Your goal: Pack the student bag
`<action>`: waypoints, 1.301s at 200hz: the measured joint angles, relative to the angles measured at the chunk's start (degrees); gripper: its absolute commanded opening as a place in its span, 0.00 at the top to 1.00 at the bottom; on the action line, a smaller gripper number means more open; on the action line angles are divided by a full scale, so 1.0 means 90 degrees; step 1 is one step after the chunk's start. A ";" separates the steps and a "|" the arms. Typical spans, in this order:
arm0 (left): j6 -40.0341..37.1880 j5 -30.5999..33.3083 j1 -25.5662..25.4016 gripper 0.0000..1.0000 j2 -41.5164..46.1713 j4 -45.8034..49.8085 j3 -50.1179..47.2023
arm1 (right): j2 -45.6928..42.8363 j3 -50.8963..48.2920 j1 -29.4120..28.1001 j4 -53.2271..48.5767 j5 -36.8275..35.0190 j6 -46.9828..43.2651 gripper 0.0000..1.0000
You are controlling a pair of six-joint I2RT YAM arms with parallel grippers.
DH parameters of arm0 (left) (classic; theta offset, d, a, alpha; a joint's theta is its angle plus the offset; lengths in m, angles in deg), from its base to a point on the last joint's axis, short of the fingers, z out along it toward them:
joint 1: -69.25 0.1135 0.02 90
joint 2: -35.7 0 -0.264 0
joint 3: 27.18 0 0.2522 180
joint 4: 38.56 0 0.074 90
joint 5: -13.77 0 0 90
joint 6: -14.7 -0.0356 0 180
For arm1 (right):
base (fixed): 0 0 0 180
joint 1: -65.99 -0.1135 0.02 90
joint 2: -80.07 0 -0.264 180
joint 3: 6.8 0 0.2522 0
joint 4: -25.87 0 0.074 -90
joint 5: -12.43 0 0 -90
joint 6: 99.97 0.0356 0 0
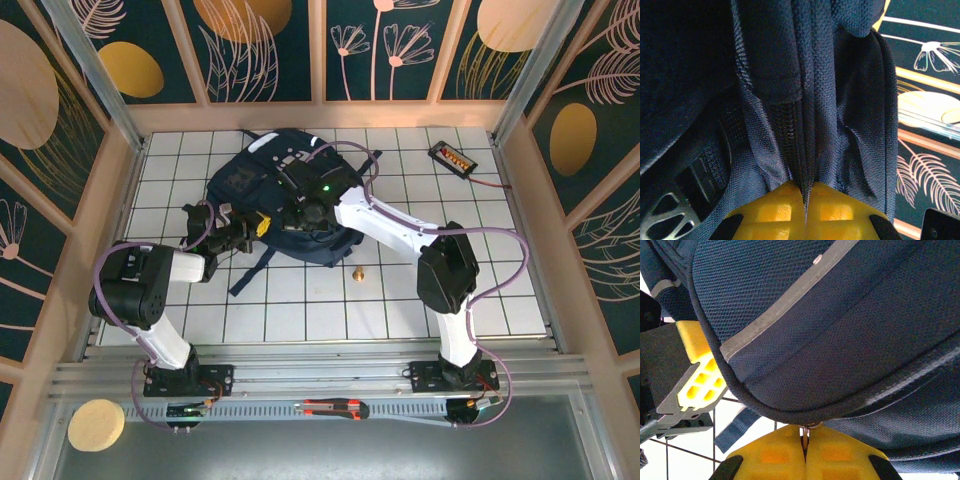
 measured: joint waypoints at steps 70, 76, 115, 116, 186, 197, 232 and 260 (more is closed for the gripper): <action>-0.0954 -0.0517 0.0515 1.00 0.0070 0.1103 0.0367 | -0.0090 -0.0427 -0.0107 0.0129 -0.0022 -0.0134 1.00; -0.1049 -0.0571 0.0556 1.00 0.0073 0.1224 0.0415 | -0.0117 -0.0517 -0.0117 0.0192 -0.0022 -0.0182 1.00; -0.1676 -0.0845 0.0753 1.00 0.0073 0.2086 0.0821 | -0.0245 -0.0801 -0.0119 0.0430 -0.0024 -0.0583 1.00; -0.1695 -0.0845 0.0758 1.00 0.0073 0.2110 0.0833 | -0.0245 -0.0801 -0.0119 0.0432 -0.0024 -0.0610 1.00; -0.3495 -0.0828 0.0889 1.00 -0.0017 0.4563 0.2436 | -0.0253 -0.0651 -0.0049 0.0527 -0.0321 -0.1120 1.00; -0.3650 -0.0797 0.0894 1.00 -0.0017 0.4692 0.2543 | -0.0253 -0.0636 0.0017 0.0515 -0.0335 -0.1180 1.00; -0.3857 -0.0746 0.0957 1.00 -0.0017 0.4869 0.2555 | -0.0260 -0.0668 0.0313 0.0381 -0.0291 -0.1401 1.00; -0.3922 -0.0697 0.1001 1.00 -0.0017 0.4903 0.2516 | -0.0313 -0.0874 0.0578 0.0386 -0.0177 -0.1637 1.00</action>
